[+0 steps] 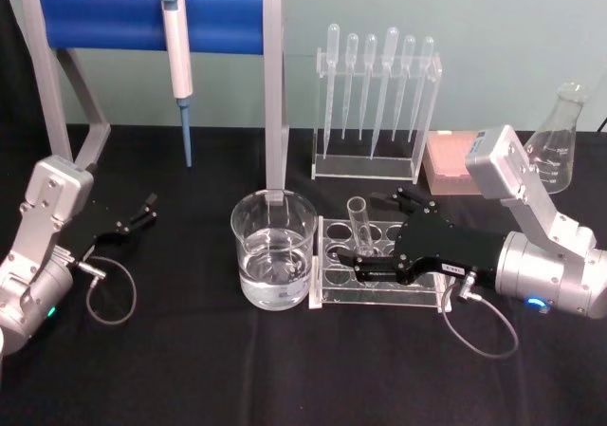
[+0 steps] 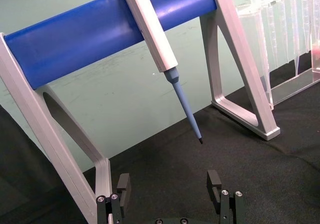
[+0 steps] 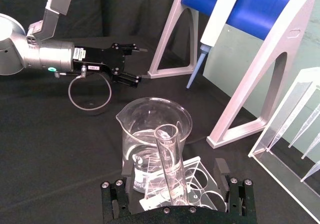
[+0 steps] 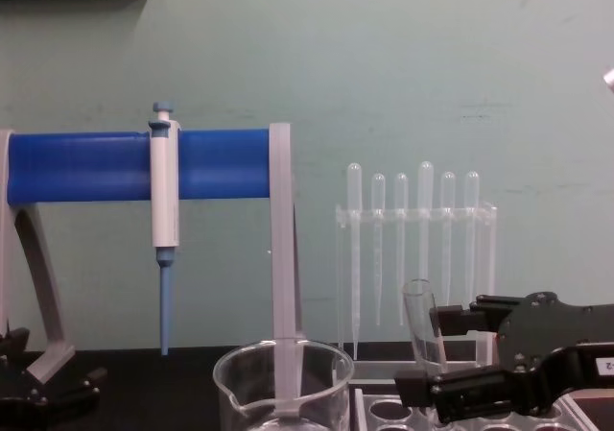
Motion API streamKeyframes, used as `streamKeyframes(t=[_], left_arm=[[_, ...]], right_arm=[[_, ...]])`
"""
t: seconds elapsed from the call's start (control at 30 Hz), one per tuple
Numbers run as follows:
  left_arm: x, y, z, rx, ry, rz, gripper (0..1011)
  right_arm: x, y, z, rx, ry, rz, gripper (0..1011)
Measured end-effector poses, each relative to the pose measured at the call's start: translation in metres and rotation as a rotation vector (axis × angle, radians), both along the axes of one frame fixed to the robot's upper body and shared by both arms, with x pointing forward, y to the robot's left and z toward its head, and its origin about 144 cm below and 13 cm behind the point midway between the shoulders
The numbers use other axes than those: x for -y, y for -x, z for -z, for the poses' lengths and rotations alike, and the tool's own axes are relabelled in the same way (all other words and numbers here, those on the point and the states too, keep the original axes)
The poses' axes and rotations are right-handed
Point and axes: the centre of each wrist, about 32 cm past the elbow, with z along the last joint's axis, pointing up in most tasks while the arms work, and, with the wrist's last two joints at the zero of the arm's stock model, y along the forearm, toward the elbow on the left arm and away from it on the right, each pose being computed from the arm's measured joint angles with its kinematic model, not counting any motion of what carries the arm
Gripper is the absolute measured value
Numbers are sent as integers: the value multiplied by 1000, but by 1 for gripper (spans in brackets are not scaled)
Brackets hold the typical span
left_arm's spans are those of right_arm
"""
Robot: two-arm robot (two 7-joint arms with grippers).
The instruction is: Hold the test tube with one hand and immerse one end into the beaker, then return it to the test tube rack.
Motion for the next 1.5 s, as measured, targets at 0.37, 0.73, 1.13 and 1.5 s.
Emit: streamKeyframes(t=[0.37,0.73,1.13,1.5], left_arm=[[0,0,0,0,0,0,1000],[0,0,0,0,0,0,1000],[0,0,0,0,0,0,1000],[0,0,0,0,0,0,1000]], right_arm=[[1,1,0,0,1,1,890],[1,1,0,1,1,1,537],[1,1,0,3,0,3,239],[1,1,0,2,0,3,239]])
